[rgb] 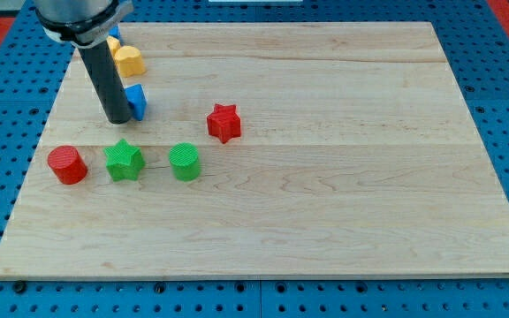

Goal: Slide the blue triangle closer to the yellow heart

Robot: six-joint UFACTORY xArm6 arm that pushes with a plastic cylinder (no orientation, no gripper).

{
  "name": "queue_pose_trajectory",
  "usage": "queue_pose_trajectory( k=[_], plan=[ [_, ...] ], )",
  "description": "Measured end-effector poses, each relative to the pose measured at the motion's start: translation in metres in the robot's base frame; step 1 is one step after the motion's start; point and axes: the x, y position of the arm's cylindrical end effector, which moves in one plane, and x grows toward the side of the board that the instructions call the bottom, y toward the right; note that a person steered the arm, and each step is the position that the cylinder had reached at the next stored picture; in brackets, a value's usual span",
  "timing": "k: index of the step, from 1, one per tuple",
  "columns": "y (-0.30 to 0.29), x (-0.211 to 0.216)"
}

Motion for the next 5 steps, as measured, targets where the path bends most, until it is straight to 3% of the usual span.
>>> queue_pose_trajectory(
  k=[2, 4, 5],
  plan=[
    [0.031, -0.006],
    [-0.031, -0.05],
    [-0.034, -0.042]
  ],
)
